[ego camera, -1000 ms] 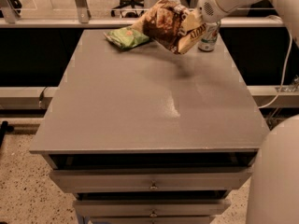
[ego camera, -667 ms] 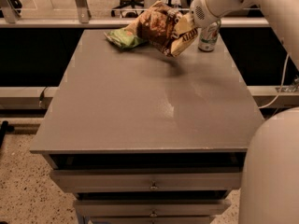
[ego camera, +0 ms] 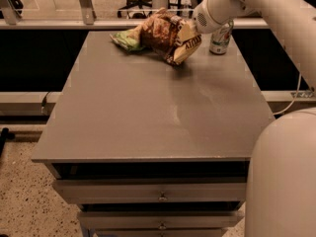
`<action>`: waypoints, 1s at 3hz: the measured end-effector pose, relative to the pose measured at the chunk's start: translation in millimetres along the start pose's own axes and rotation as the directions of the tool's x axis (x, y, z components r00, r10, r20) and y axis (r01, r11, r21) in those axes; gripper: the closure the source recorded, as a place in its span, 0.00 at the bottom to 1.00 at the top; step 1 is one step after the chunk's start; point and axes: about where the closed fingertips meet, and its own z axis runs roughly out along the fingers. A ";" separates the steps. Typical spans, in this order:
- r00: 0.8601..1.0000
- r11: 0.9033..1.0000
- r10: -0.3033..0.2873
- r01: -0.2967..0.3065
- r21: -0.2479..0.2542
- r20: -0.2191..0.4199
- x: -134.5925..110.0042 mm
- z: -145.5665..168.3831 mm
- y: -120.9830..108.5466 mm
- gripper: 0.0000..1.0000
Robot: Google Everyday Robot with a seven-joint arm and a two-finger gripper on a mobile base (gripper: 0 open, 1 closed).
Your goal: Move brown chip bag near green jalapeno chip bag
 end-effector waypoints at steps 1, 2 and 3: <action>1.000 1.000 0.009 -0.009 -0.006 -0.024 11.2 6.5 2.8 0.84; 0.998 1.000 0.020 -0.020 -0.005 -0.054 27.6 9.1 4.8 0.53; 0.997 1.000 0.025 -0.026 -0.003 -0.067 37.2 6.7 6.1 0.29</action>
Offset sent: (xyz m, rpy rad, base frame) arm -0.0177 -0.0137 -0.0324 -0.0337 0.0638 -0.0285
